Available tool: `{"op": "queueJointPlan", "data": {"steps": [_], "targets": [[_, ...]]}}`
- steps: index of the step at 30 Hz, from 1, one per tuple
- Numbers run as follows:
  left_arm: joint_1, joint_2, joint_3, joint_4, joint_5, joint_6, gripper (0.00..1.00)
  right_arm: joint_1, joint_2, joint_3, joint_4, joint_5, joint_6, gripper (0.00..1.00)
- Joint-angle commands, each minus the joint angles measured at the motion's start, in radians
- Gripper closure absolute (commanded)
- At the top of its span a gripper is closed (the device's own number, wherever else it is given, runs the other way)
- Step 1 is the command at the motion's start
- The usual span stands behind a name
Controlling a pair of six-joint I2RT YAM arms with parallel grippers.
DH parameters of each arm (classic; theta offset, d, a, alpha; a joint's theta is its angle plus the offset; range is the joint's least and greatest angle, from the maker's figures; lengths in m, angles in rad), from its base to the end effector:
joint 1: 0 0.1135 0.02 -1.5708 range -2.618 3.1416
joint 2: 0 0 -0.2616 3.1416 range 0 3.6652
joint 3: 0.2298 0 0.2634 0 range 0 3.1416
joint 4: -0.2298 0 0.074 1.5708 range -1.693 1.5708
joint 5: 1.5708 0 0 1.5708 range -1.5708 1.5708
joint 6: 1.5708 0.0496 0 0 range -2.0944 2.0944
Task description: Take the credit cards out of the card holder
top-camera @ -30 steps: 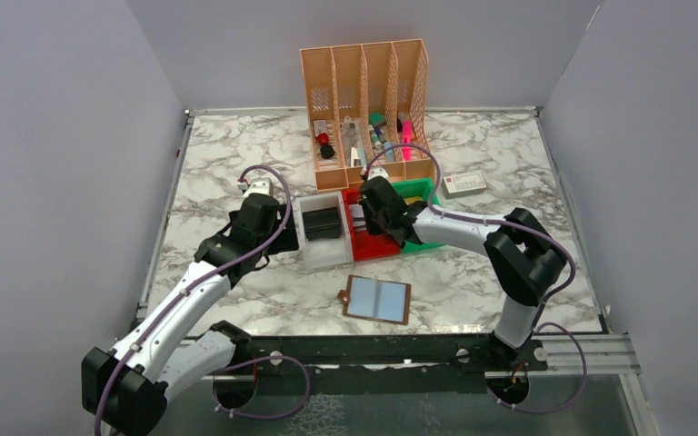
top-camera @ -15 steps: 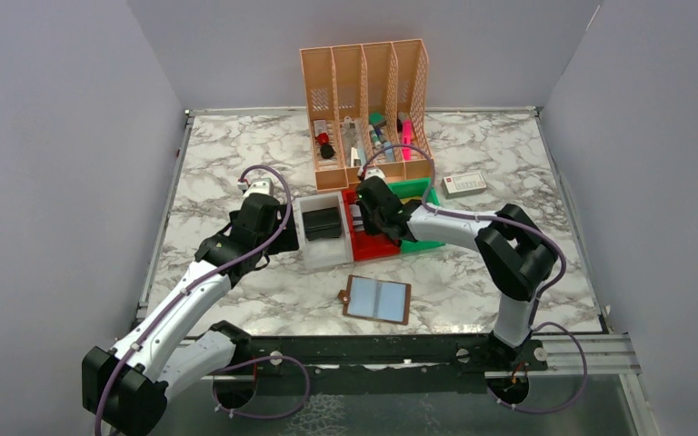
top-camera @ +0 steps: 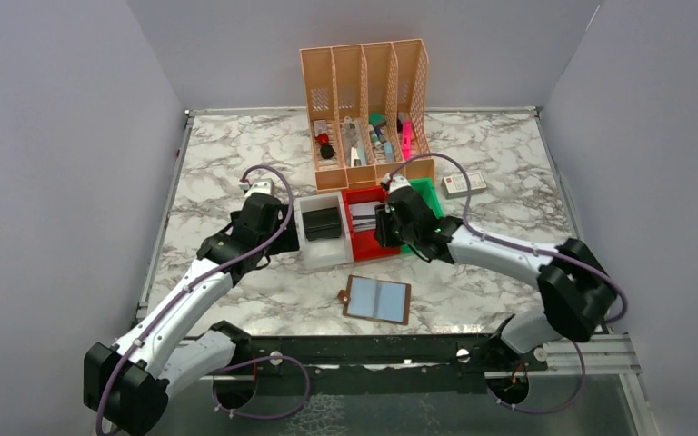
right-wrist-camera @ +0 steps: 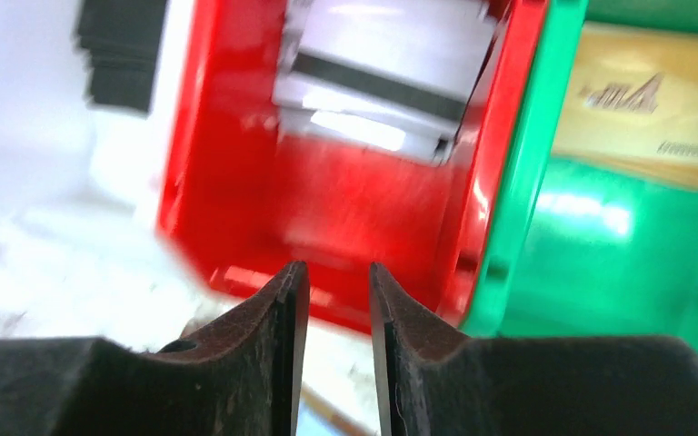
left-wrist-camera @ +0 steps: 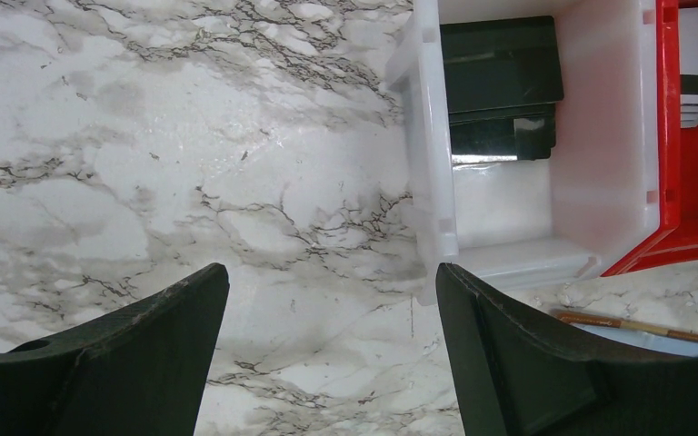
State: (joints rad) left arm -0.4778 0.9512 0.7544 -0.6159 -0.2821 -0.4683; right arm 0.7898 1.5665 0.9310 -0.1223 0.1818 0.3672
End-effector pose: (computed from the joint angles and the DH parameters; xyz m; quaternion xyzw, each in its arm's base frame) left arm 0.1972 -0.0866 0.2468 -0.0476 0.9200 -0.0507 0.3856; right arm 0.2528 0.2423 0.1868 -0.1567 0.9019 0.1455 0.3753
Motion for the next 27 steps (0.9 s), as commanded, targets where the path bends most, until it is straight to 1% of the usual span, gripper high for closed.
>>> {"op": "queueJointPlan", "data": {"steps": [1, 3, 5, 6, 9, 10, 14, 17, 20, 25, 27], "targets": [[0.007, 0.015, -0.003, 0.005, -0.002, 0.011, 0.12, 0.000, -0.150, -0.129, 0.011, -0.199, 0.108, 0.62], [0.007, 0.021, -0.003, 0.005, 0.001, 0.012, 0.12, 0.023, -0.179, -0.162, -0.019, -0.208, 0.149, 0.58], [0.007, 0.025, -0.002, 0.005, 0.004, 0.013, 0.12, 0.059, -0.207, -0.197, -0.032, -0.177, 0.184, 0.53], [0.007, 0.026, -0.001, 0.004, 0.006, 0.013, 0.13, 0.078, -0.217, -0.213, -0.032, -0.161, 0.200, 0.47], [0.009, 0.028, -0.002, 0.005, 0.007, 0.013, 0.12, 0.127, -0.213, -0.226, -0.057, -0.132, 0.245, 0.20], [0.007, 0.027, -0.003, 0.004, 0.008, 0.013, 0.12, 0.147, -0.206, -0.224, -0.061, -0.118, 0.253, 0.14], [0.008, 0.021, -0.003, 0.004, 0.009, 0.012, 0.12, 0.243, -0.146, -0.193, -0.085, -0.048, 0.298, 0.11], [0.008, 0.014, -0.004, 0.004, 0.008, 0.010, 0.12, 0.306, -0.082, -0.145, -0.124, 0.024, 0.340, 0.10], [0.008, 0.006, -0.007, 0.005, 0.008, 0.007, 0.12, 0.344, -0.009, -0.097, -0.174, 0.090, 0.368, 0.10], [0.008, 0.006, -0.007, 0.005, 0.010, 0.008, 0.12, 0.391, 0.082, -0.068, -0.173, 0.108, 0.370, 0.10], [0.008, 0.010, -0.006, 0.005, 0.012, 0.009, 0.12, 0.400, 0.130, -0.041, -0.204, 0.147, 0.383, 0.10]]}}
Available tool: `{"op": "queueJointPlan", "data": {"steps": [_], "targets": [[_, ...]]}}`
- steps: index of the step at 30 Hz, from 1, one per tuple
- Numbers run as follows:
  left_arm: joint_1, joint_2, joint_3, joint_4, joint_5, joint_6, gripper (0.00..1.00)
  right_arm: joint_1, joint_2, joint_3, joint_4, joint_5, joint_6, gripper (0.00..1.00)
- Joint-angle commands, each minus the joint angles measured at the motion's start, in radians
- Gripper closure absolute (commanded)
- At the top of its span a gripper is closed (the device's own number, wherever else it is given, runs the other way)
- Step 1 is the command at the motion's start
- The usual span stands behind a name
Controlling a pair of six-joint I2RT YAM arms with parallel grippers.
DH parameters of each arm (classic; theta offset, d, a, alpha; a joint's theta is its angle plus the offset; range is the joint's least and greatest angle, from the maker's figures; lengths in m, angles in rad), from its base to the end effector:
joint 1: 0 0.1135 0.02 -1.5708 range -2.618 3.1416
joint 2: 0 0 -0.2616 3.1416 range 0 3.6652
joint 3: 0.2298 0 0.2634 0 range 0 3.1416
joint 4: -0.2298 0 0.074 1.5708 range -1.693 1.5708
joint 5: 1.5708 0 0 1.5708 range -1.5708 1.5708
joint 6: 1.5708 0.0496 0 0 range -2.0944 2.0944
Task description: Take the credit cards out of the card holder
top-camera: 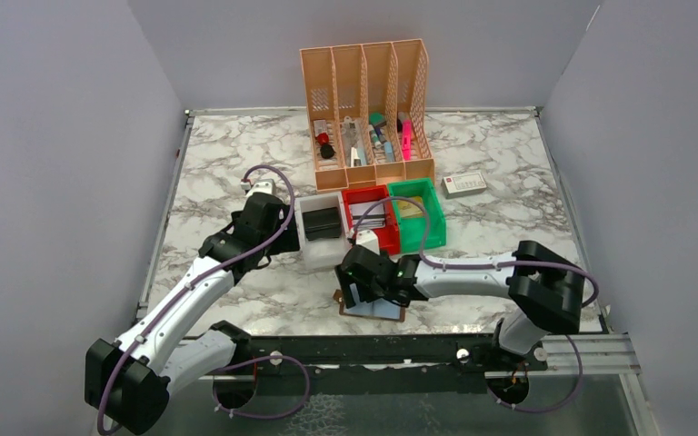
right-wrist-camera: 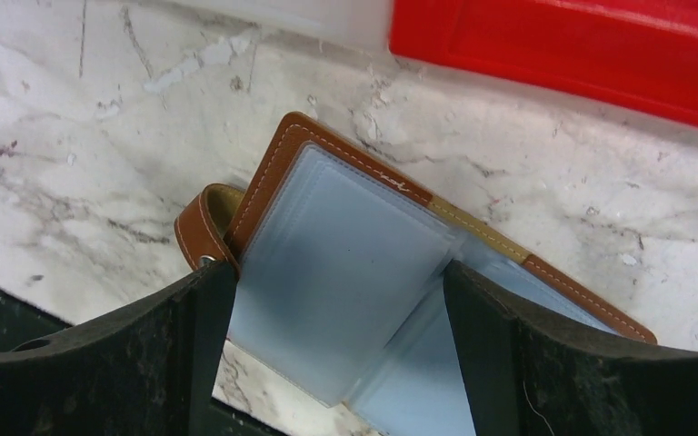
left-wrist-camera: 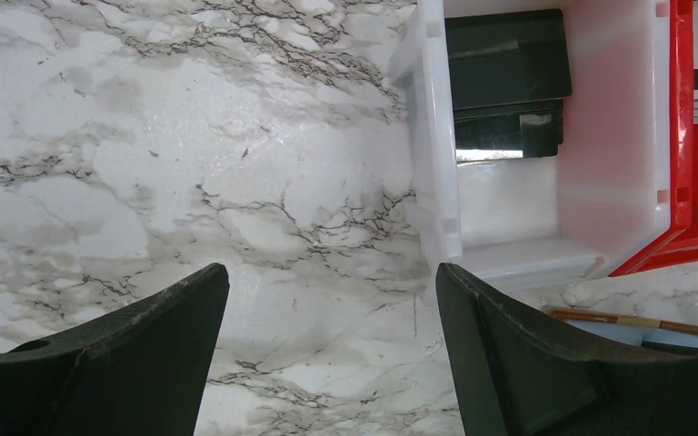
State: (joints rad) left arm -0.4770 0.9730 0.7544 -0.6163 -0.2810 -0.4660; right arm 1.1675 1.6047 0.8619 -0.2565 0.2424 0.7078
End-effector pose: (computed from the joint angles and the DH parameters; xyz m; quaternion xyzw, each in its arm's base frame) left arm 0.1998 -0.0878 0.2425 -0.0453 0.9241 -0.0454 0.3766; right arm 0.1383 0.2937 0.1429 -0.1838 0.9351 0.1569 0.2591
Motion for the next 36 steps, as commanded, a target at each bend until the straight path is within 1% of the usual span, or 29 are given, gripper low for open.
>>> {"op": "queueJointPlan", "data": {"steps": [1, 4, 6, 9, 13, 15, 18, 20, 23, 25, 30, 33, 36], "targets": [[0.008, -0.011, -0.006, 0.006, 0.011, 0.007, 0.12, 0.043, 0.120, 0.049, -0.103, 0.122, 0.056, 0.10], [0.008, -0.009, -0.007, 0.004, 0.013, 0.006, 0.13, 0.078, 0.204, 0.097, -0.209, 0.229, 0.094, 0.12], [0.007, -0.007, -0.007, 0.005, 0.014, 0.006, 0.12, 0.089, 0.232, 0.104, -0.241, 0.279, 0.107, 0.19], [0.007, 0.000, -0.006, 0.005, 0.016, 0.007, 0.12, 0.092, 0.238, 0.099, -0.250, 0.311, 0.109, 0.34], [0.008, 0.008, -0.006, 0.005, 0.017, 0.007, 0.12, 0.093, 0.216, 0.092, -0.232, 0.323, 0.099, 0.46], [0.007, 0.010, -0.005, 0.005, 0.019, 0.007, 0.12, 0.093, 0.202, 0.088, -0.215, 0.320, 0.092, 0.48], [0.007, 0.009, -0.006, 0.005, 0.019, 0.008, 0.13, 0.093, 0.180, 0.080, -0.193, 0.308, 0.089, 0.53], [0.006, 0.010, -0.006, 0.004, 0.019, 0.007, 0.12, 0.093, 0.154, 0.068, -0.170, 0.297, 0.084, 0.55], [0.007, 0.011, -0.006, 0.005, 0.021, 0.007, 0.12, 0.092, 0.093, 0.047, -0.130, 0.284, 0.063, 0.54], [0.007, 0.013, -0.006, 0.006, 0.023, 0.007, 0.12, 0.093, 0.052, 0.052, -0.139, 0.285, 0.058, 0.51], [0.006, 0.011, -0.006, 0.006, 0.026, 0.009, 0.12, 0.093, -0.037, 0.058, -0.227, 0.338, 0.097, 0.27], [0.008, 0.008, -0.006, 0.006, 0.026, 0.008, 0.12, 0.093, -0.078, 0.043, -0.290, 0.380, 0.150, 0.21], [0.007, 0.009, -0.006, 0.007, 0.026, 0.007, 0.12, 0.091, -0.104, 0.008, -0.339, 0.418, 0.227, 0.17]]}}
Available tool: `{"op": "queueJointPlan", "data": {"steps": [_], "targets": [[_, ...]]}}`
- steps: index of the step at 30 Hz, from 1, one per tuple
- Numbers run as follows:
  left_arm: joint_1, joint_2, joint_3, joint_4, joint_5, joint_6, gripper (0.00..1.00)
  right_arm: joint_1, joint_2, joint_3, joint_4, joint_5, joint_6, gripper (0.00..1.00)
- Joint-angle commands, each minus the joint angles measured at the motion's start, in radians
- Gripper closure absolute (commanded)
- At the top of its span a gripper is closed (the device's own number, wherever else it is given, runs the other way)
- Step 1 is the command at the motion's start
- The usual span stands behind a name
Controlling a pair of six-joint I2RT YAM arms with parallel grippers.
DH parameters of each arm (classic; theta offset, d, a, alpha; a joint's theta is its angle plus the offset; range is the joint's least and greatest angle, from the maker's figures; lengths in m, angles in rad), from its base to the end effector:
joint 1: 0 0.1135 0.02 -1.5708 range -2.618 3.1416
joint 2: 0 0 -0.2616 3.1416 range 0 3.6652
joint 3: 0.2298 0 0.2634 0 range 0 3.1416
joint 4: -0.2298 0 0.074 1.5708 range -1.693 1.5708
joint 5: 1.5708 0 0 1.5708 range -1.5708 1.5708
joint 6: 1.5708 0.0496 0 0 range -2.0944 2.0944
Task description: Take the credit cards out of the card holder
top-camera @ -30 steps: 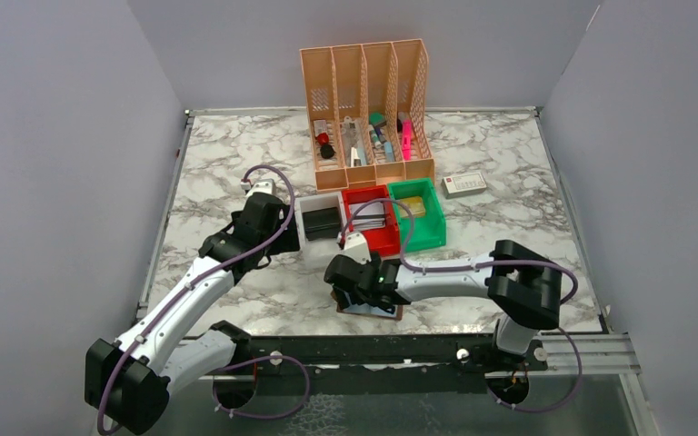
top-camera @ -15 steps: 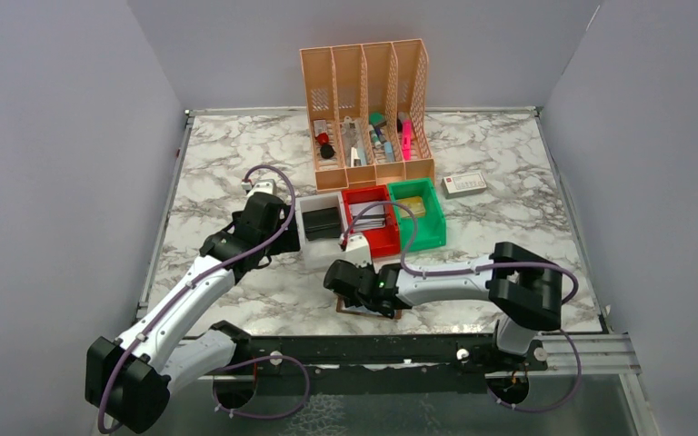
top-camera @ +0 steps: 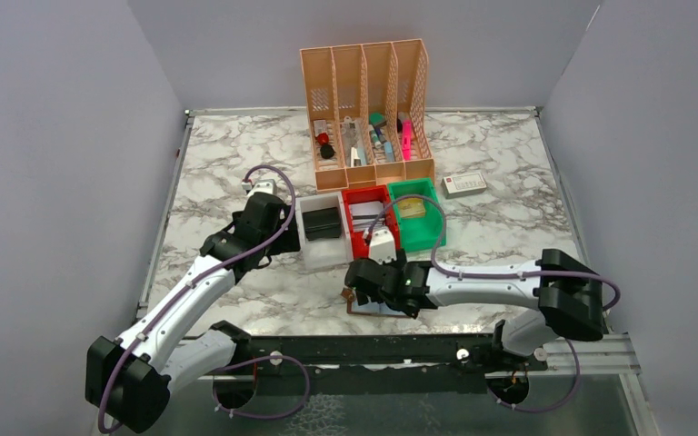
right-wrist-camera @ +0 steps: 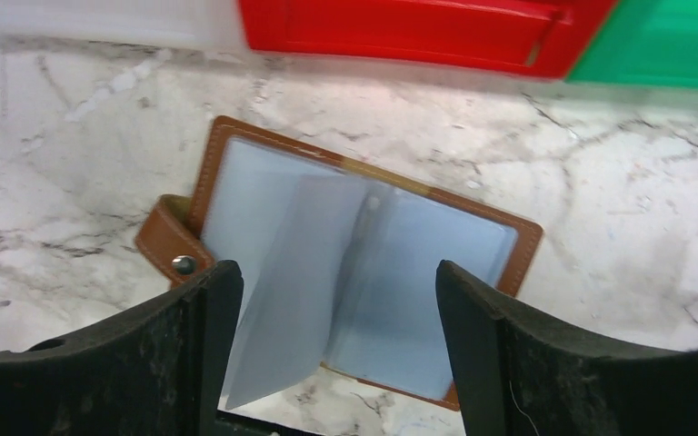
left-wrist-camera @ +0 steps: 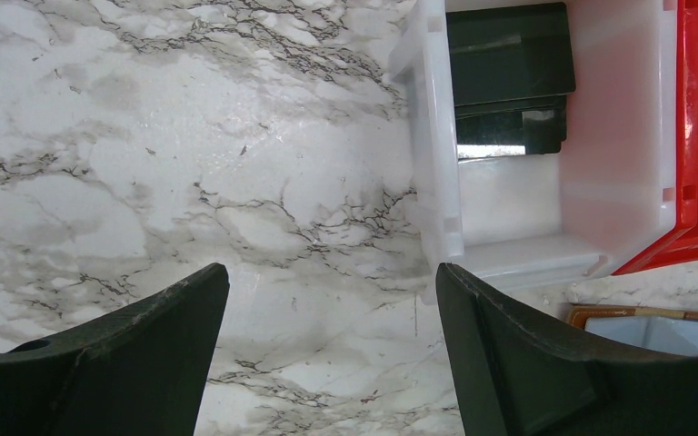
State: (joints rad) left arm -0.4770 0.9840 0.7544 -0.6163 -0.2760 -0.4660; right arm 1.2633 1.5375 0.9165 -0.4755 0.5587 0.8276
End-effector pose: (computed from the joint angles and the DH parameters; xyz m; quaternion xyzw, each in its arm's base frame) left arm 0.2010 -0.0887 0.2403 -0.0437 0.9264 -0.0449 0.3713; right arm 0.1182 0.2854 0.1713 -0.1387 0.9262 0.0610 0.3451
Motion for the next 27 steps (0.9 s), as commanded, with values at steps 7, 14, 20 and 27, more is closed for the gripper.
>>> {"op": "queueJointPlan", "data": {"steps": [7, 14, 20, 27], "targets": [[0.007, 0.007, -0.004, 0.009, 0.027, 0.010, 0.12, -0.011, 0.022, -0.073, -0.194, 0.105, 0.234, 0.12], [0.007, 0.007, -0.005, 0.008, 0.029, 0.011, 0.13, -0.014, 0.076, -0.099, -0.040, 0.013, 0.156, 0.22], [0.007, 0.005, -0.006, 0.009, 0.027, 0.010, 0.12, -0.014, 0.125, -0.103, -0.005, -0.026, 0.144, 0.30], [0.006, 0.019, -0.006, 0.009, 0.035, 0.010, 0.12, -0.022, 0.128, -0.152, 0.069, -0.103, 0.157, 0.28]]}}
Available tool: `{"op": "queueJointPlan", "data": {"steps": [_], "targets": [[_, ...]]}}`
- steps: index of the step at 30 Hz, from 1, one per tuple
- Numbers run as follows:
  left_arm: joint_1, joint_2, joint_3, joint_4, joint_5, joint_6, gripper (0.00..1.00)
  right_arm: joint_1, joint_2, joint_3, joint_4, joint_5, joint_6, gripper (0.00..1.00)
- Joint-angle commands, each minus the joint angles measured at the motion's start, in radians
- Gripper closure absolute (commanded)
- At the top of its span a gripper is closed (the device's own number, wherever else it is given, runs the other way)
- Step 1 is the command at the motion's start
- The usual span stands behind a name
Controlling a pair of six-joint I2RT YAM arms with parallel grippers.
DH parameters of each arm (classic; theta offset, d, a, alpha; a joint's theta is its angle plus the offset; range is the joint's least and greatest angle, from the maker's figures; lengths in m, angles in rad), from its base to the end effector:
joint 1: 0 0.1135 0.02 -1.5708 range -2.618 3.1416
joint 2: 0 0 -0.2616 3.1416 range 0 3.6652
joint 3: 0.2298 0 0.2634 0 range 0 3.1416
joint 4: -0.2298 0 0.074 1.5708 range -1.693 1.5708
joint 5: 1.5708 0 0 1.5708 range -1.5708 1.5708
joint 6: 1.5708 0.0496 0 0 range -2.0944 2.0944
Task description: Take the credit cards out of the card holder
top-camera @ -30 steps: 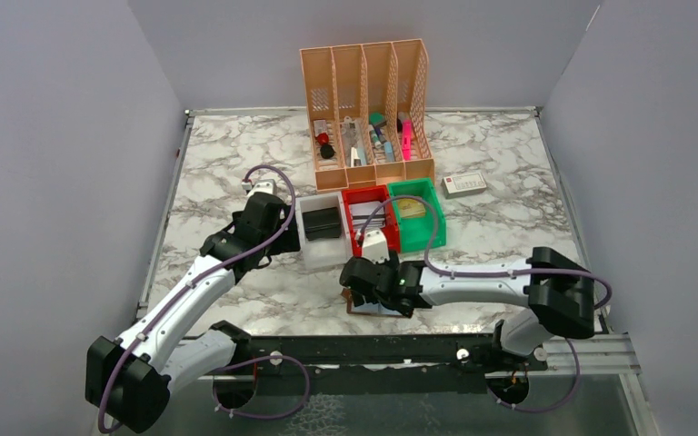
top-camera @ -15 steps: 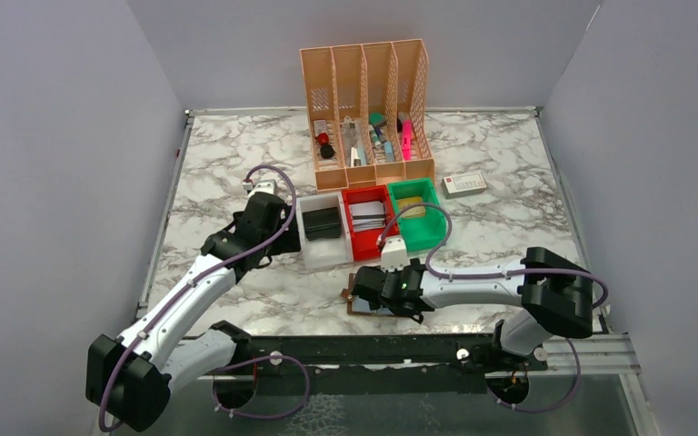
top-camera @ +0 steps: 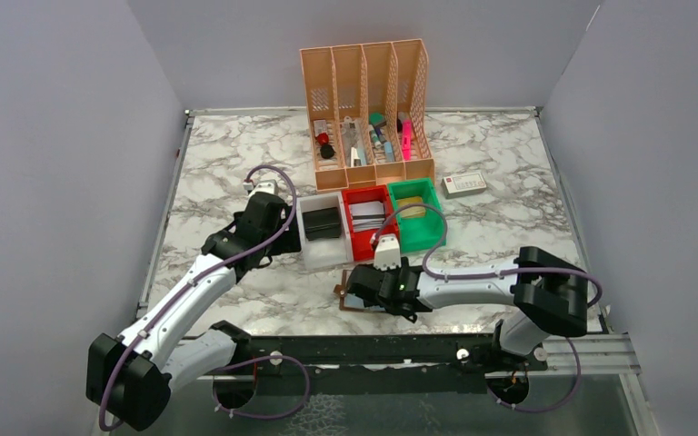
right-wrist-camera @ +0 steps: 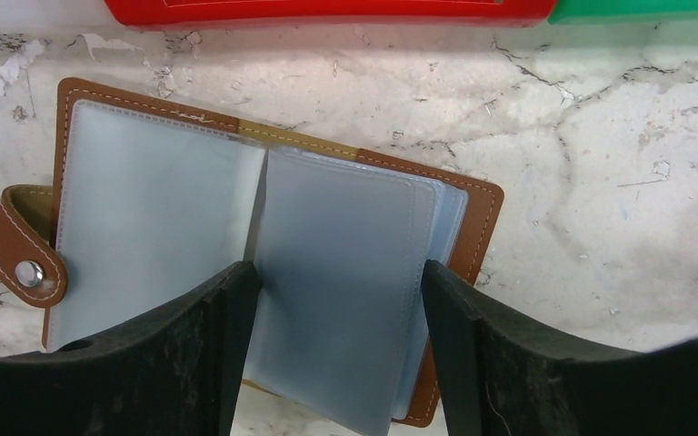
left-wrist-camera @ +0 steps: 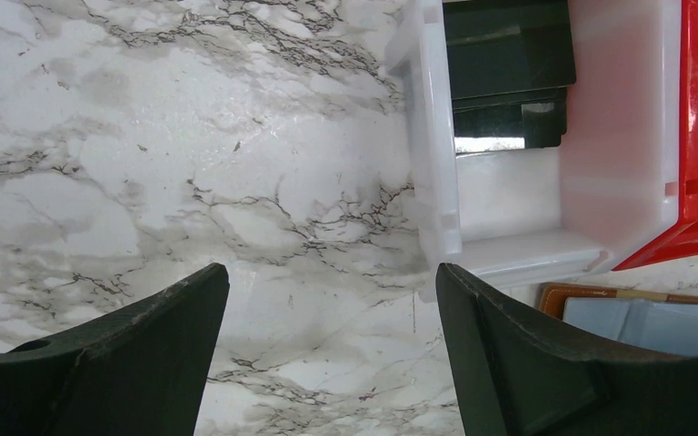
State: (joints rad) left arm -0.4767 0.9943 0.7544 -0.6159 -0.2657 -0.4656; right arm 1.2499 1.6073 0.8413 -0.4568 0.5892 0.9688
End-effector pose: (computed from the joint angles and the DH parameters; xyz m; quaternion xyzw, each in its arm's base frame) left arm 0.2021 -0.0897 0.2381 -0.0412 0.9288 -0.0469 0.3654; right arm 0.1193 0.2715 0.1320 -0.0823 0.9402 0.0210 0.3298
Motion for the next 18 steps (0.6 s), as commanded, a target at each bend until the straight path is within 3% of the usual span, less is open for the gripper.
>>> {"op": "queueJointPlan", "data": {"steps": [1, 3, 6, 11, 18], "targets": [[0.007, 0.010, -0.005, 0.008, 0.025, 0.011, 0.12, -0.011, 0.049, -0.085, 0.061, -0.140, 0.018, 0.31], [0.006, 0.009, -0.004, 0.008, 0.026, 0.011, 0.12, -0.016, 0.026, -0.105, 0.094, -0.154, 0.002, 0.49], [0.007, 0.001, -0.006, 0.007, 0.024, 0.011, 0.12, -0.018, -0.023, -0.114, 0.124, -0.150, -0.029, 0.54], [0.006, -0.016, -0.004, 0.010, 0.023, 0.011, 0.12, -0.019, -0.101, -0.057, 0.071, -0.067, -0.108, 0.46], [0.006, -0.056, 0.008, 0.011, 0.017, 0.007, 0.11, -0.025, -0.296, 0.046, -0.002, 0.135, -0.280, 0.15]]}}
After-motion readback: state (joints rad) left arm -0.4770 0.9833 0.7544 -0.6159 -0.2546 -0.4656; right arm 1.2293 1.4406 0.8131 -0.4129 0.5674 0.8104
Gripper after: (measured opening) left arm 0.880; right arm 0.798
